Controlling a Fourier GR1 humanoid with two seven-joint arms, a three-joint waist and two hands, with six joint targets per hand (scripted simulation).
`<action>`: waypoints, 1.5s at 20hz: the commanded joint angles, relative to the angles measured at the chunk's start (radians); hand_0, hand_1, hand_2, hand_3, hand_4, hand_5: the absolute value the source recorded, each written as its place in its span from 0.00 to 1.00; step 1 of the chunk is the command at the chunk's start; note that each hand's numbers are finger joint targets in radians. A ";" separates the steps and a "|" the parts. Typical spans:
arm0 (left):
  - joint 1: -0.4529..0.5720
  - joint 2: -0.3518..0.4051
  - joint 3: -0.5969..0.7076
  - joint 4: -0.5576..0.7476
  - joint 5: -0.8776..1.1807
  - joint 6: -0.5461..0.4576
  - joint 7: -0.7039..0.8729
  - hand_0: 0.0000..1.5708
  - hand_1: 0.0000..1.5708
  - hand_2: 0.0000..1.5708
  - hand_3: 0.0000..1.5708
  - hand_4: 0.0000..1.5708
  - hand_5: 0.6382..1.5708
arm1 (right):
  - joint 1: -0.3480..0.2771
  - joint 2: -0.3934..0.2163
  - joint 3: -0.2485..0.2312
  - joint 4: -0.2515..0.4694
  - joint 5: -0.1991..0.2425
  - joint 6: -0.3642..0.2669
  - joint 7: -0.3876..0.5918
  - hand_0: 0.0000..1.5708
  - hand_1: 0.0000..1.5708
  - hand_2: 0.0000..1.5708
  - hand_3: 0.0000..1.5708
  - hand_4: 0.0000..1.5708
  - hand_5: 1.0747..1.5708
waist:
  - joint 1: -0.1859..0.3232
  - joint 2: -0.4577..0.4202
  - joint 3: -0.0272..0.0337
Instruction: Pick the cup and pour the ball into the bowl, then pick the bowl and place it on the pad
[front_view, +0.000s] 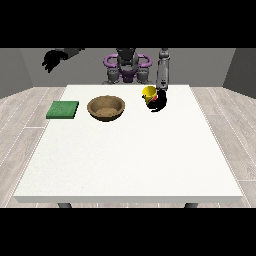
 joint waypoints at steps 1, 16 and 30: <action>0.003 0.022 0.032 0.127 -0.013 0.040 -0.068 0.82 0.82 1.00 1.00 0.88 0.87 | 0.004 -0.036 -0.025 -0.066 -0.050 0.017 0.060 0.00 0.00 0.00 0.11 0.41 0.99 | -0.032 0.016 -0.0050; -0.228 0.021 -0.481 0.110 -0.709 0.430 0.658 0.86 0.86 1.00 1.00 0.93 0.96 | 0.042 -0.096 -0.080 0.280 -0.018 0.069 0.054 0.00 0.00 0.00 0.10 0.43 0.98 | 0.089 -0.303 0.0049; -0.576 -0.073 -0.732 0.178 -1.083 0.200 1.292 0.86 0.86 1.00 1.00 0.87 0.99 | -0.046 -0.123 -0.097 0.454 -0.044 0.173 -0.032 0.00 0.00 0.00 0.08 0.44 0.97 | 0.041 -0.269 -0.0023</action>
